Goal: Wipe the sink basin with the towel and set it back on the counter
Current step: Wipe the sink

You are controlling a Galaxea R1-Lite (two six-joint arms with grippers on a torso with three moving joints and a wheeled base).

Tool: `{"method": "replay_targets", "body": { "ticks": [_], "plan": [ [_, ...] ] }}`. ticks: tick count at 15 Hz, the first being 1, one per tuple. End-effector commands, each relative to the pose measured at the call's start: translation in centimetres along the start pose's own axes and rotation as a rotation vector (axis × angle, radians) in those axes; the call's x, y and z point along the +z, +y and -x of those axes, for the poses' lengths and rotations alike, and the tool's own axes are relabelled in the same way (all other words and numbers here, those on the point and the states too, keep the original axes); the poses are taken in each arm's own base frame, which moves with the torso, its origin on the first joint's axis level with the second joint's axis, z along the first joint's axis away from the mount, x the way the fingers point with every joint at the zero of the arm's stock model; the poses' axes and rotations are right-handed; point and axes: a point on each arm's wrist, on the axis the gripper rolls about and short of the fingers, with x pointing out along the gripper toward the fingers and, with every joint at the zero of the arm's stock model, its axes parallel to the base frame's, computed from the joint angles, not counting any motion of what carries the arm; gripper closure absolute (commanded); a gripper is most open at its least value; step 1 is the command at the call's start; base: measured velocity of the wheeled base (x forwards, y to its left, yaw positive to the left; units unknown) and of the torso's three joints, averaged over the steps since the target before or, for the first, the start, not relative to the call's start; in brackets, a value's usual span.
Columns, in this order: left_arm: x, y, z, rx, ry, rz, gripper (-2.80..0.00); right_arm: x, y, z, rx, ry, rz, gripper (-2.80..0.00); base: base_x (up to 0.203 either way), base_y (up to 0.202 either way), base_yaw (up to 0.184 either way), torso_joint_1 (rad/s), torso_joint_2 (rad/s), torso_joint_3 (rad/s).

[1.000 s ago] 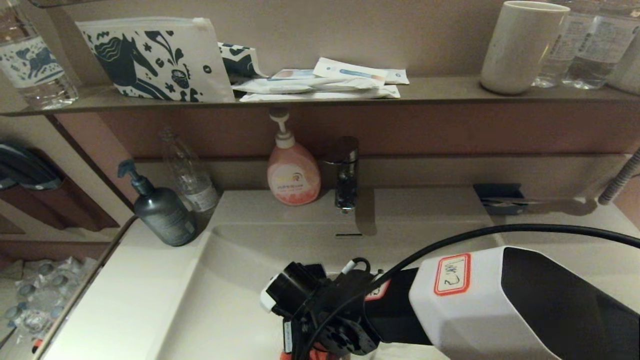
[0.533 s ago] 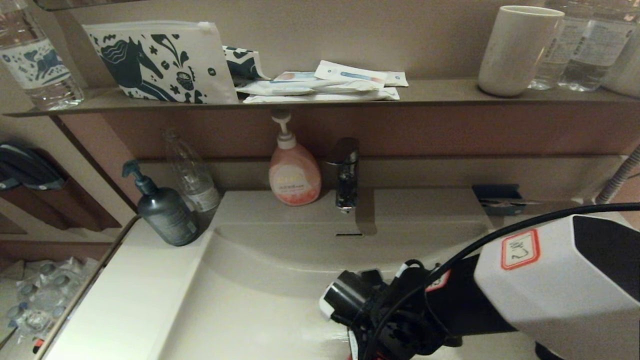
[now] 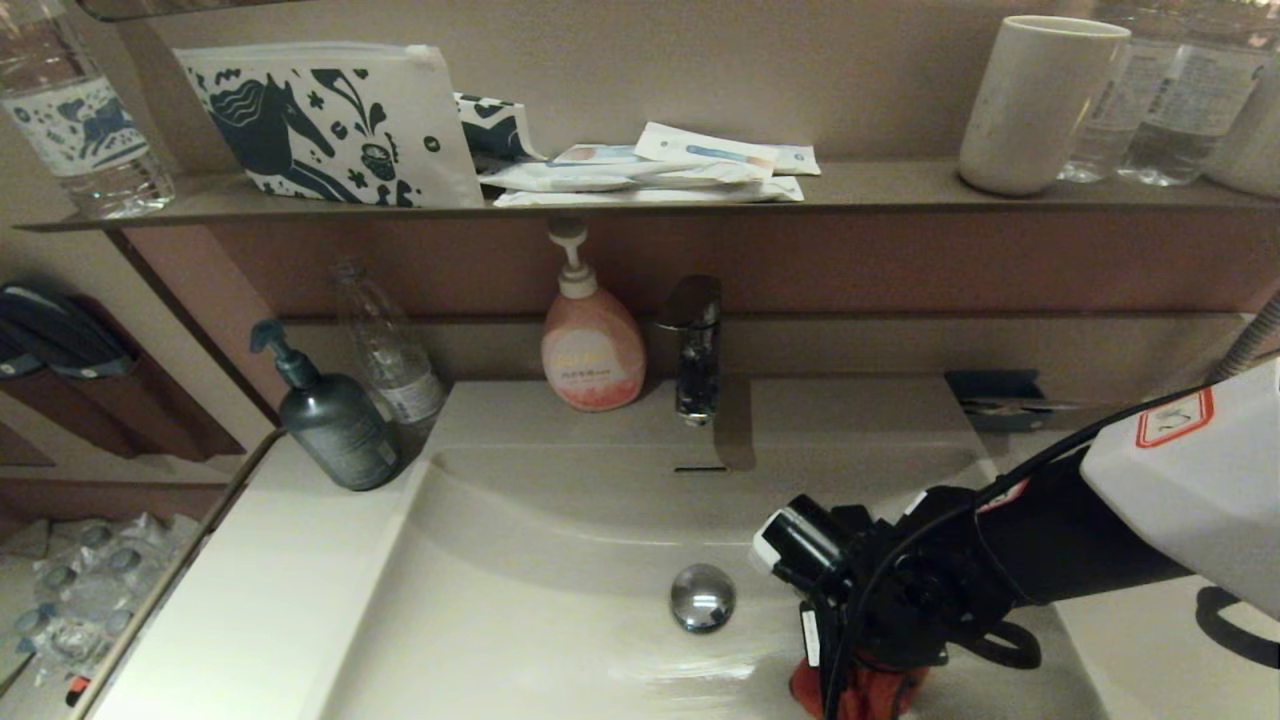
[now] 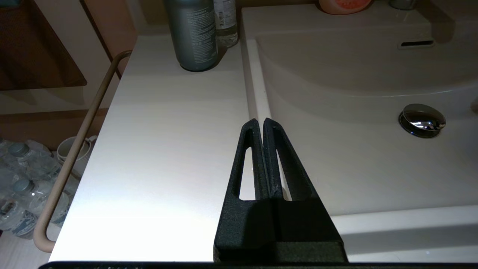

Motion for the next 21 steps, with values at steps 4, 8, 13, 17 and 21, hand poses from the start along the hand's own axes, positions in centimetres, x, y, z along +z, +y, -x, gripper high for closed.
{"method": "replay_targets", "body": {
  "ticks": [4, 8, 13, 17, 21],
  "plan": [
    [0.0, 0.0, 0.0, 0.0, 0.0, -0.001, 0.0, 3.0, -0.3, -2.1, 0.04, -0.125, -0.081, 0.0, 0.0, 0.0, 0.0, 0.0, 0.0, 0.0],
    [0.0, 0.0, 0.0, 0.0, 0.0, -0.001, 0.0, 4.4, 0.8, -4.3, 0.095, -0.23, -0.089, 0.0, 0.0, 0.0, 0.0, 0.0, 0.0, 0.0],
    [0.0, 0.0, 0.0, 0.0, 0.0, -0.001, 0.0, 4.9, 2.8, -5.0, 0.175, -0.306, -0.066, 0.0, 0.0, 0.0, 0.0, 0.0, 0.0, 0.0],
    [0.0, 0.0, 0.0, 0.0, 0.0, -0.001, 0.0, 5.1, 2.0, -4.4, 0.162, -0.306, -0.058, 0.0, 0.0, 0.0, 0.0, 0.0, 0.0, 0.0],
    [0.0, 0.0, 0.0, 0.0, 0.0, -0.001, 0.0, 3.1, -0.1, -4.3, 0.044, -0.143, 0.029, 0.0, 0.0, 0.0, 0.0, 0.0, 0.0, 0.0]
  ]
}}
